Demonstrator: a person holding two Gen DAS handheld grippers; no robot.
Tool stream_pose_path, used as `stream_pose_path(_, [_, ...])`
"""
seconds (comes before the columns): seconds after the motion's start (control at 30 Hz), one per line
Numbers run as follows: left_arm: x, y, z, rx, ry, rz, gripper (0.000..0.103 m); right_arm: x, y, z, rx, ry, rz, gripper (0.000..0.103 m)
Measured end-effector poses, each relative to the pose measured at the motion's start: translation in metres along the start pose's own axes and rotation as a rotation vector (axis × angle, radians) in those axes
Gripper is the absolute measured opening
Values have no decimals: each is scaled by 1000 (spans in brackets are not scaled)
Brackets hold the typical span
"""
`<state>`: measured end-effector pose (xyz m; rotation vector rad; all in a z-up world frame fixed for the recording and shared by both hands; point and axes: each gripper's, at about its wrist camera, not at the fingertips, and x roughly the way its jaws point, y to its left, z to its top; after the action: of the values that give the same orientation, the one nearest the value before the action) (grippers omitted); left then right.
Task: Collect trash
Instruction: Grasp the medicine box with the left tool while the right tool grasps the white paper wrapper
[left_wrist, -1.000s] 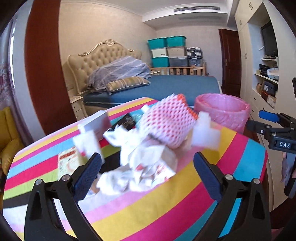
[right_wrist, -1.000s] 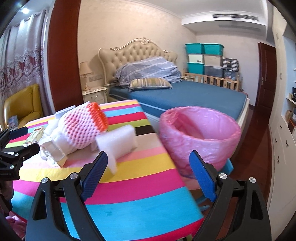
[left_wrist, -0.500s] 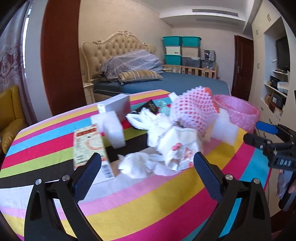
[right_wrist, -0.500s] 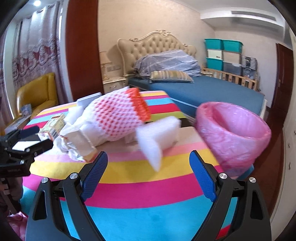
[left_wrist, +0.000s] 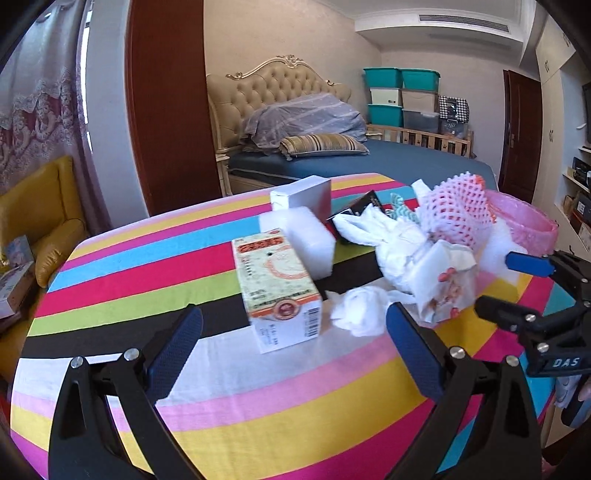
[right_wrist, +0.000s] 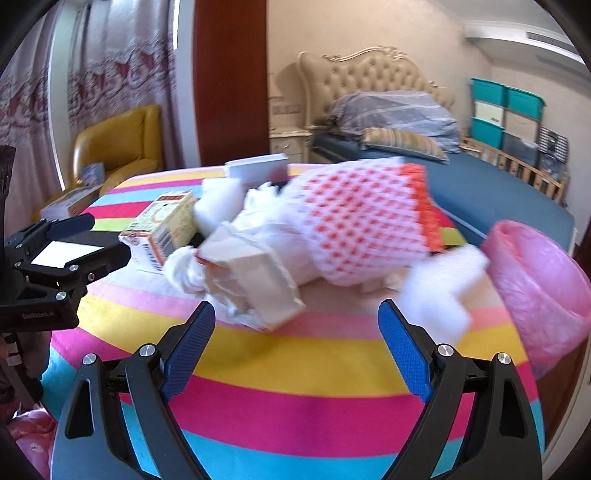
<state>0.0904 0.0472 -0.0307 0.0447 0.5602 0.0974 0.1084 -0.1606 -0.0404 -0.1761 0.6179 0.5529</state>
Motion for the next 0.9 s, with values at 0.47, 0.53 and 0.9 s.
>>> stream_pose_path(0.47, [34, 21, 12, -76, 100, 0, 86, 24, 14, 9, -40, 34, 59, 30])
stream_pose_path(0.53, [42, 21, 14, -87, 120, -4, 81, 16, 12, 5, -37, 17, 70, 30])
stream_pose_path(0.9, [83, 19, 26, -121, 190, 25, 57, -5, 3, -5, -13, -17, 99, 30])
